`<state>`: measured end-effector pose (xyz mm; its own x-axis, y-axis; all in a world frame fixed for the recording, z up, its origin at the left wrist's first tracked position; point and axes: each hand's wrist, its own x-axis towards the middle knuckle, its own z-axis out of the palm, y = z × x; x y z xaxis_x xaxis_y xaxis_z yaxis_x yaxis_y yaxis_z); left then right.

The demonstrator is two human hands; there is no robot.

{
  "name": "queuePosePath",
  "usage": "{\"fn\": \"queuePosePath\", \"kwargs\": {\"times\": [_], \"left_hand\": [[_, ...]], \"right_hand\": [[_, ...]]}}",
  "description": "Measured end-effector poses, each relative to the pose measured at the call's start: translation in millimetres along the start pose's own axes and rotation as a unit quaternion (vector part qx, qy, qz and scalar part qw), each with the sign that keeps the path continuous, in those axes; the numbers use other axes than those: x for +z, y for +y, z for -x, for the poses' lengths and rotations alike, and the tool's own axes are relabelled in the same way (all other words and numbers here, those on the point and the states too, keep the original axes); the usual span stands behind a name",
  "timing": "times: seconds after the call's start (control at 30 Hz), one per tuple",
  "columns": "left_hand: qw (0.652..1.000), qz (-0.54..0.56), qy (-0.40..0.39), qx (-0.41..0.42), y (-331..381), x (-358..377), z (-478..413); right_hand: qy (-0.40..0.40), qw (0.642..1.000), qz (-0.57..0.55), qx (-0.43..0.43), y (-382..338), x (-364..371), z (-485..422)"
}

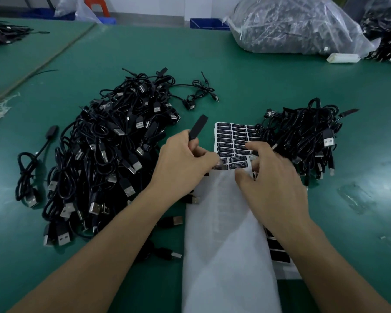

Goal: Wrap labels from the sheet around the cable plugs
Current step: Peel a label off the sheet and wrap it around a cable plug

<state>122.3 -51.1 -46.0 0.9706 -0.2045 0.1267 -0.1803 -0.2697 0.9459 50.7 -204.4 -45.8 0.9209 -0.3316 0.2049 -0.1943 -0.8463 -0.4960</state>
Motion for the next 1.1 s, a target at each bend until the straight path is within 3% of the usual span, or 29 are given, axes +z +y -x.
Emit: {"fn": "queuePosePath", "kwargs": {"times": [0.1, 0.3, 0.7, 0.8, 0.87, 0.97, 1.1], "left_hand": [[0.999, 0.034, 0.004, -0.008, -5, -1, -4], [0.999, 0.031, 0.008, 0.009, -5, 0, -4], [0.999, 0.042, -0.019, 0.006, 0, 2, 0], [0.997, 0.064, -0.037, -0.023, 4, 1, 0], [0.997, 0.06, -0.05, -0.027, 4, -1, 0], [0.997, 0.059, -0.045, 0.017, 4, -3, 2], [0.996, 0.03, -0.046, 0.075, 8, -2, 0]], "right_hand": [[0.036, 0.998, 0.029, -0.043, -4, -1, 2], [0.067, 0.989, -0.023, -0.132, -19, 4, 10], [0.067, 0.991, -0.011, -0.111, -20, 5, 6], [0.061, 0.988, -0.12, -0.07, -17, 3, 4], [0.061, 0.959, -0.277, -0.011, -17, -2, 0], [0.028, 0.869, -0.487, 0.08, -19, -10, -6], [-0.027, 0.806, -0.578, 0.126, -19, -8, -7]]}}
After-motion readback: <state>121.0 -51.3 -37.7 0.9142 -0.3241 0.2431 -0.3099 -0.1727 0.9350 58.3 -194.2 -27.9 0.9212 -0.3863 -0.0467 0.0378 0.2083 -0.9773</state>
